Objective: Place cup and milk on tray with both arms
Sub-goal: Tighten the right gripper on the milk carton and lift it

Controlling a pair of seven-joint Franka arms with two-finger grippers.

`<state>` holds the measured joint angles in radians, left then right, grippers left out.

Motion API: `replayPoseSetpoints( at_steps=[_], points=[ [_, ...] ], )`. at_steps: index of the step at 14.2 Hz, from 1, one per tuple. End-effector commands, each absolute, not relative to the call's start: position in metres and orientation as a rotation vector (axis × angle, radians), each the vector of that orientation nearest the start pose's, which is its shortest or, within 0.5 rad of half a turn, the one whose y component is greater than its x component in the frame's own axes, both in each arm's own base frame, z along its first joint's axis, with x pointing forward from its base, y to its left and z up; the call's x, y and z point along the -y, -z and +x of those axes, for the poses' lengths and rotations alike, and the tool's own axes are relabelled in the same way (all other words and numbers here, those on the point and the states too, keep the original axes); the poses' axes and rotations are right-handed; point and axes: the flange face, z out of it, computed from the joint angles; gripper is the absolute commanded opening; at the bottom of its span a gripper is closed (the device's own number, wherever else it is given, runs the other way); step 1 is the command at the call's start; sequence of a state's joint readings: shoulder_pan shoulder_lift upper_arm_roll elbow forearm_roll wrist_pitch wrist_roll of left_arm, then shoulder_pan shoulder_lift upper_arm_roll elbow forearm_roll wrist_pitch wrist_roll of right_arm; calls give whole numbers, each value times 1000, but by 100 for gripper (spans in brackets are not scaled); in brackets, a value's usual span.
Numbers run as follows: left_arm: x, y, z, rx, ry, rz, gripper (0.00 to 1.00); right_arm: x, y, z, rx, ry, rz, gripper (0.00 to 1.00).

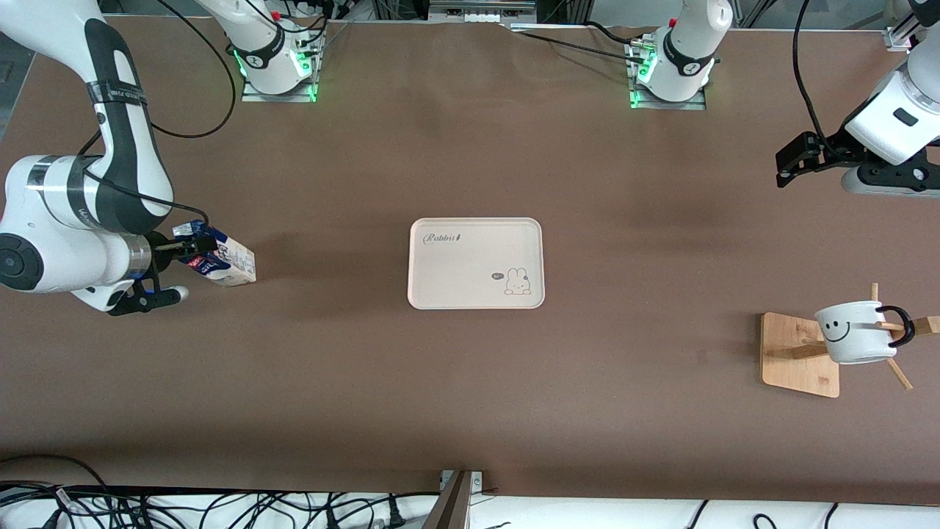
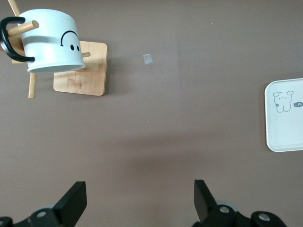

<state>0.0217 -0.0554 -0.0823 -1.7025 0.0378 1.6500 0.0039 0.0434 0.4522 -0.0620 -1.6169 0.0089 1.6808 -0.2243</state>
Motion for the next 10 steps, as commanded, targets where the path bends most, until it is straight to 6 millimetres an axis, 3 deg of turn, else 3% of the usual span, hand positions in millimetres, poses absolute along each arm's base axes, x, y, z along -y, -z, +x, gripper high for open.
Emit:
replayPoseSetpoints(
  at_steps=[1, 5, 10],
  points=[
    [29, -605, 546, -94, 0, -3088, 100, 12, -341, 621, 330, -599, -3026, 100],
    [29, -605, 546, -94, 0, -3088, 100, 14, -349, 611, 351, -619, -3016, 100],
    [29, -605, 546, -94, 0, -3088, 100, 26, -341, 605, 386, -635, -2995, 100]
  ],
)
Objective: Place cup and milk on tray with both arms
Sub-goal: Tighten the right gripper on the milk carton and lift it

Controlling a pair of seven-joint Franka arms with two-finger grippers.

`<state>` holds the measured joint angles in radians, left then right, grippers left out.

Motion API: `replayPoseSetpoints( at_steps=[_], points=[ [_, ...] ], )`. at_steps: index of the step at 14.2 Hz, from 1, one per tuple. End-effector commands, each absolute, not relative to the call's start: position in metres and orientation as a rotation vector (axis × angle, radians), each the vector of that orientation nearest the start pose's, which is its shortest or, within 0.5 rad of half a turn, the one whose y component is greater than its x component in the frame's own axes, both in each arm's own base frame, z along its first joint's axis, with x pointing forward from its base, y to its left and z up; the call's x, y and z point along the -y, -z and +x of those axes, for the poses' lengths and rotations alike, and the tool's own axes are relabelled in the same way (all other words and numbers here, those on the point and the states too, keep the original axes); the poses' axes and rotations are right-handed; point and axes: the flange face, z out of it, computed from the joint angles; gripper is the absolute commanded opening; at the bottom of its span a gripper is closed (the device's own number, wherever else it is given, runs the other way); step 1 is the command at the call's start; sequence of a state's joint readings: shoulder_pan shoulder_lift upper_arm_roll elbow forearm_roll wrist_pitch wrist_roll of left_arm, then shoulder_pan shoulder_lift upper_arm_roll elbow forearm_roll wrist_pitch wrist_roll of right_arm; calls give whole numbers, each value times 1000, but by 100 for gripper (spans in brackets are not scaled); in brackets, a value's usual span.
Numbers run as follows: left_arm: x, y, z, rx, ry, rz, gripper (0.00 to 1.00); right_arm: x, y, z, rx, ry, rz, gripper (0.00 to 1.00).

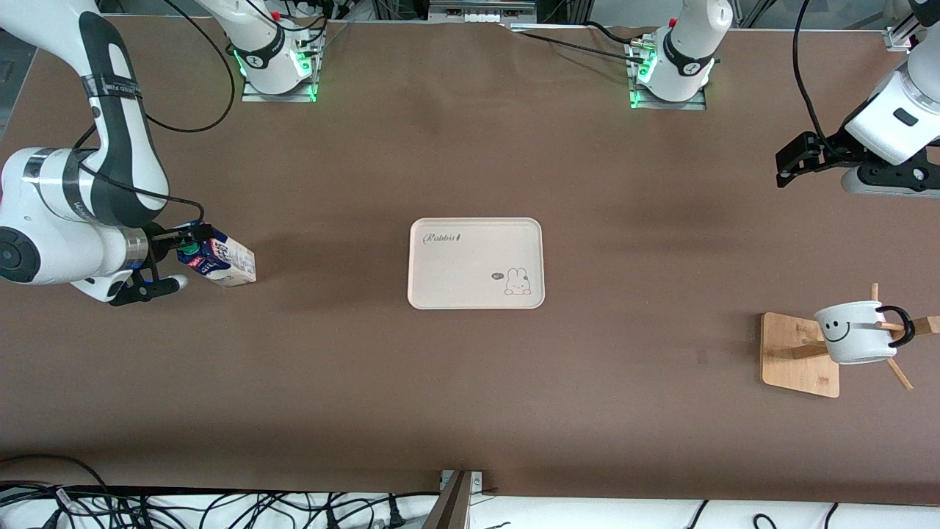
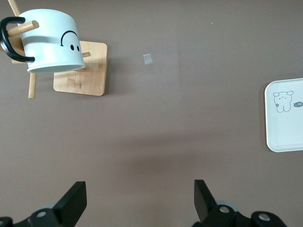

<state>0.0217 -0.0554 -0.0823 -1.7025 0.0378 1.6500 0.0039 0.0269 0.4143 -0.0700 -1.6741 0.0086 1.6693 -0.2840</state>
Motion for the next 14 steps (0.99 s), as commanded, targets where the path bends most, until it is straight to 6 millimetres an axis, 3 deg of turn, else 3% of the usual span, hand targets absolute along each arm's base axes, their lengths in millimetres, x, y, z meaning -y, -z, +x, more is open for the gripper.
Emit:
replayPoseSetpoints(
  at_steps=[1, 9, 10, 12, 14],
  points=[
    [29, -605, 546, -94, 0, -3088, 100, 26, -337, 603, 386, -637, -2994, 100],
    [30, -605, 546, -94, 0, -3089, 100, 30, -332, 600, 376, -644, -2992, 100],
    [30, -605, 546, -94, 0, -3089, 100, 30, -332, 600, 376, -644, -2992, 92],
    [30, -605, 546, -94, 0, -3089, 100, 30, -331, 600, 376, -644, -2992, 66],
    [30, -605, 546, -94, 0, -3089, 100, 29, -330, 601, 378, -646, -2991, 59]
  ],
)
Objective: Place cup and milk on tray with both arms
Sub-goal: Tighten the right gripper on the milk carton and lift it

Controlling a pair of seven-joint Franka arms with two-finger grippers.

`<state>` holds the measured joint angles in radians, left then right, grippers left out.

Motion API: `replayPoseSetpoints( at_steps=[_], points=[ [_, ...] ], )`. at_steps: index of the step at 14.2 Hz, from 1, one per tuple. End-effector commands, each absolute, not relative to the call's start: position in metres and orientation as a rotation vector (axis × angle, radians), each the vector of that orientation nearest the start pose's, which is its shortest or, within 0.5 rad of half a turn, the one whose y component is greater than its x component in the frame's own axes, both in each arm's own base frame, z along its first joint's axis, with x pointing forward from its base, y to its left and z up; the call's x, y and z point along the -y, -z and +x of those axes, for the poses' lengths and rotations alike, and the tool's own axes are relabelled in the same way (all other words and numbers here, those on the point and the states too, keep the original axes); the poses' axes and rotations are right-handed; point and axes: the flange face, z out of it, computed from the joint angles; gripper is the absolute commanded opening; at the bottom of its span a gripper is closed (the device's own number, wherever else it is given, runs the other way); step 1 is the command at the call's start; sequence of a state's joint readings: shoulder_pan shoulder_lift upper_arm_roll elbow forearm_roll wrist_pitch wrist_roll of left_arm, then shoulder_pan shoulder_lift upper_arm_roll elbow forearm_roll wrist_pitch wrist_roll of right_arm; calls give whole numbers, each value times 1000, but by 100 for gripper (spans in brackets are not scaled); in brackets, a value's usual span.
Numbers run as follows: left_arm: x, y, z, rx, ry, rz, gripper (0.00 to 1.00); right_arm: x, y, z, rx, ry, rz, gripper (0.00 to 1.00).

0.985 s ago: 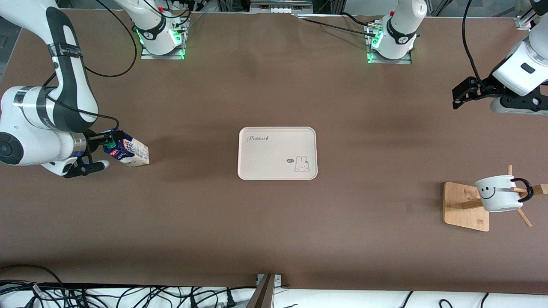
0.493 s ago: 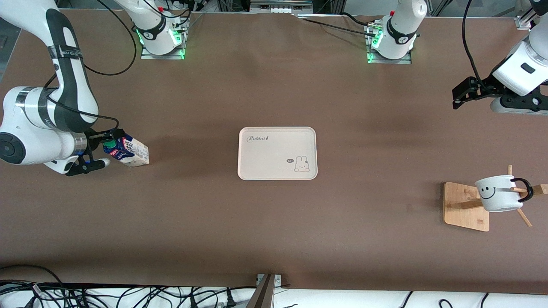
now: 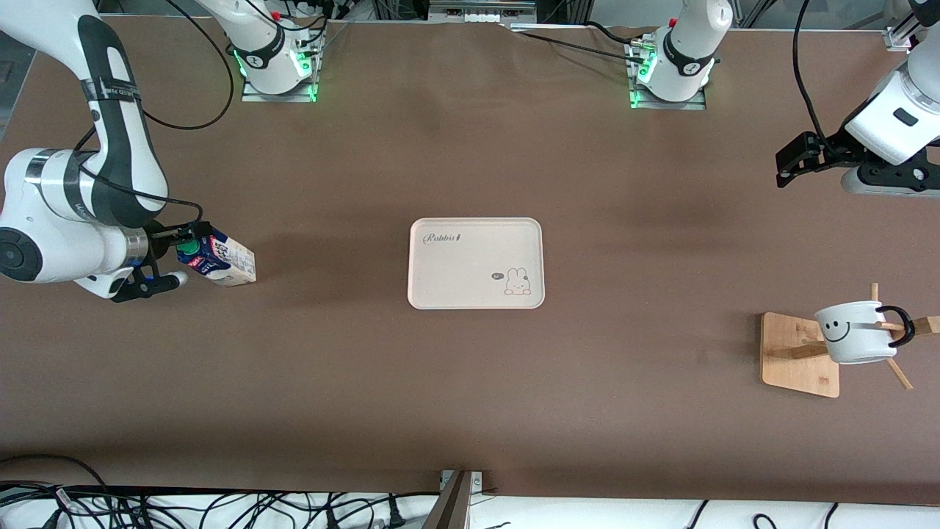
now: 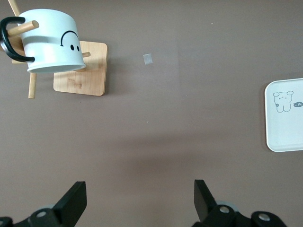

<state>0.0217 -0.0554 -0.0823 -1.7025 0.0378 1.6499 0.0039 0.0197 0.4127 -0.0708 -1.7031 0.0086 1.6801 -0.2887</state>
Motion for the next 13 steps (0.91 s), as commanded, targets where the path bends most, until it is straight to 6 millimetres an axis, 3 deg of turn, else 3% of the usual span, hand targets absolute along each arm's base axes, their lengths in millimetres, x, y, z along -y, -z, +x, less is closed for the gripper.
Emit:
replayPoseSetpoints(
  at_steps=[1, 7, 13],
  points=[
    [30, -604, 546, -94, -2, -3090, 100, 29, -329, 601, 378, -648, -2990, 59],
    [30, -605, 546, -94, 0, -3089, 100, 27, -333, 600, 383, -641, -2991, 57],
    [30, -605, 546, -94, 0, -3089, 100, 20, -413, 581, 384, -606, -2977, 54]
  ],
)
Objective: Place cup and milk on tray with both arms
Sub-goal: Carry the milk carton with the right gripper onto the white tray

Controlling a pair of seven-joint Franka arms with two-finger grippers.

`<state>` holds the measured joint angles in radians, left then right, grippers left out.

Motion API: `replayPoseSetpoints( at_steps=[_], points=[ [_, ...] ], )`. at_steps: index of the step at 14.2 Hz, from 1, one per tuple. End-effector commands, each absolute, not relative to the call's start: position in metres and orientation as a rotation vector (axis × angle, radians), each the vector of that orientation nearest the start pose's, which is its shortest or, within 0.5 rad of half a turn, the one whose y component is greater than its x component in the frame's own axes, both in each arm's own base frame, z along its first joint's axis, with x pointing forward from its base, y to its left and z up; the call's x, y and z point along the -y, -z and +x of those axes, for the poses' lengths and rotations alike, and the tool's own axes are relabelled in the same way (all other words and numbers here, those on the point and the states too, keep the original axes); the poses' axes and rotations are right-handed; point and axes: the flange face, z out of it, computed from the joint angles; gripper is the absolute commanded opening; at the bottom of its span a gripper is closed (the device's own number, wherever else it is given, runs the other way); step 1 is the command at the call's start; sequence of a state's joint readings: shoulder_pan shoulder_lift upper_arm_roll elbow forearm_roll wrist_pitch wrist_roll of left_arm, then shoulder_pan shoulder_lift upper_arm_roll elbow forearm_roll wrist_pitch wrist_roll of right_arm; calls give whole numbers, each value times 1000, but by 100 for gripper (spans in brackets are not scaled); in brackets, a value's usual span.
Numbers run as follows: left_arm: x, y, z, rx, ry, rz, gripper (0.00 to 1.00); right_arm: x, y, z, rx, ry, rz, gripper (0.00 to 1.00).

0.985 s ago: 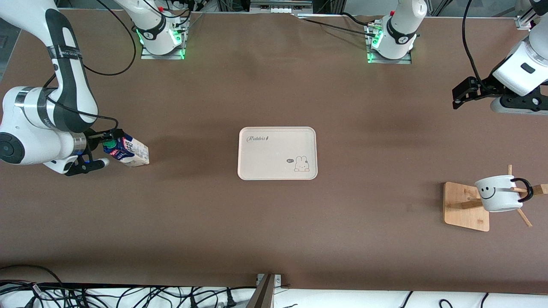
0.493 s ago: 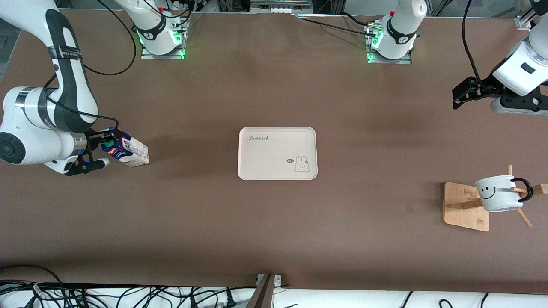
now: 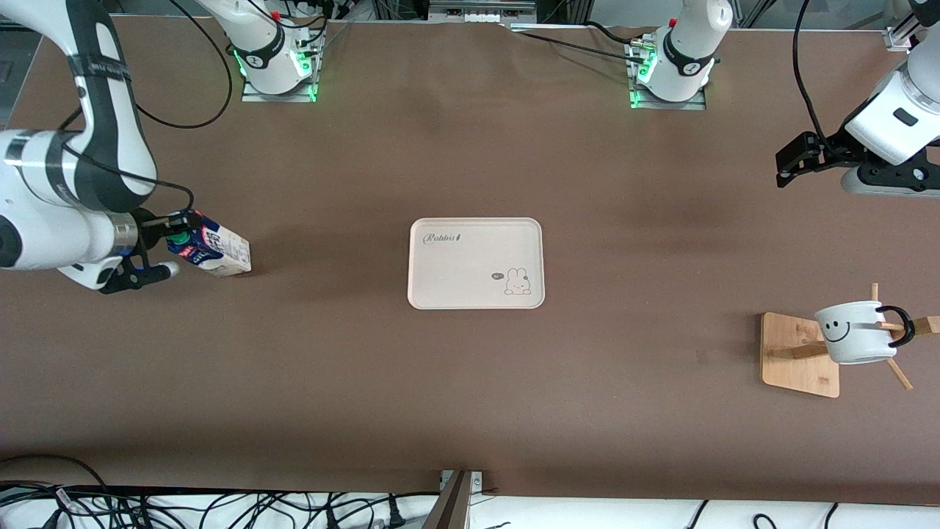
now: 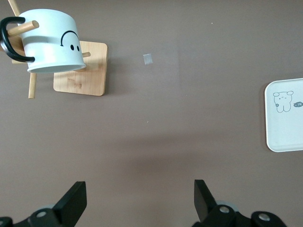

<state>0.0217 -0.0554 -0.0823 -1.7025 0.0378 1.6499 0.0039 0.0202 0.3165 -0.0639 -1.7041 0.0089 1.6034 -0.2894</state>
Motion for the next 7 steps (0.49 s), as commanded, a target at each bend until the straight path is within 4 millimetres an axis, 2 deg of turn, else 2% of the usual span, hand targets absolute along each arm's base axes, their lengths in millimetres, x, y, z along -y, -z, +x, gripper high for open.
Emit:
replayPoseSetpoints(
  at_steps=[1, 2, 4, 7],
  points=[
    [30, -605, 546, -92, 0, -3089, 100, 19, -421, 578, 381, -603, -2976, 54],
    [30, -605, 546, -92, 0, -3089, 100, 16, -430, 577, 378, -584, -2969, 54],
    [30, -605, 546, -89, 0, -3090, 100, -6, -442, 574, 376, -537, -2898, 51],
    [30, -605, 545, -80, -2, -3091, 100, -53, -463, 574, 377, -454, -2873, 50]
  ],
)
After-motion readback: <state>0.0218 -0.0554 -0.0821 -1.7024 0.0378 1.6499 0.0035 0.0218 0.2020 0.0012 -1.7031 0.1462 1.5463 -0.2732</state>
